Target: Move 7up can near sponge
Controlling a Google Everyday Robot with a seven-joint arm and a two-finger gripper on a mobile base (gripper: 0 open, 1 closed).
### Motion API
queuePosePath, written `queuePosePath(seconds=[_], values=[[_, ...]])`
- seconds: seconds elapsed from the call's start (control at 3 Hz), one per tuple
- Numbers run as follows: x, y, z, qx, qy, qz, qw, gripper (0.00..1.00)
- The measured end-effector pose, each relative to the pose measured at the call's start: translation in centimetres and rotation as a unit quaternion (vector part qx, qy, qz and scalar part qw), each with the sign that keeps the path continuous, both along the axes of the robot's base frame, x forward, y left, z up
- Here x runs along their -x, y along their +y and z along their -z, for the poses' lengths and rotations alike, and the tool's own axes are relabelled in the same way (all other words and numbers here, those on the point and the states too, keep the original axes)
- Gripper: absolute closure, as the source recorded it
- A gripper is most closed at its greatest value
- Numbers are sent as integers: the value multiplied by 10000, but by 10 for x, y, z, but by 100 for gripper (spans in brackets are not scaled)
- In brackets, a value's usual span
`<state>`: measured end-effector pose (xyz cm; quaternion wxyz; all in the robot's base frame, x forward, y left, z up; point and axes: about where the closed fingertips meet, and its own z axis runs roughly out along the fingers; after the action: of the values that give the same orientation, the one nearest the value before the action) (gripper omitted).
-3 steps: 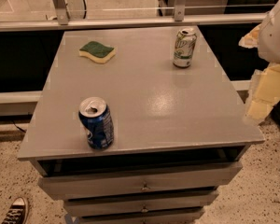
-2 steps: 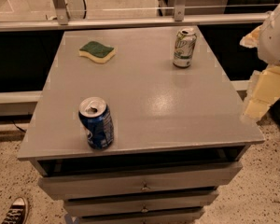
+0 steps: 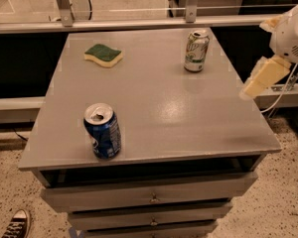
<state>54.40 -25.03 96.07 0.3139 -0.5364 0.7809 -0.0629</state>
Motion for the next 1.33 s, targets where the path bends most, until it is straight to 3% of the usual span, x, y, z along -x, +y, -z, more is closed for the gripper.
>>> queuePosePath(seconds=[0.33,0.67,1.33], values=[[-51,0,7,-525,-438,-51,9976,0],[-101,0,21,-1277,-755,-69,9889,0],[-178,33,67,-2829,-671,-289,9564,0]])
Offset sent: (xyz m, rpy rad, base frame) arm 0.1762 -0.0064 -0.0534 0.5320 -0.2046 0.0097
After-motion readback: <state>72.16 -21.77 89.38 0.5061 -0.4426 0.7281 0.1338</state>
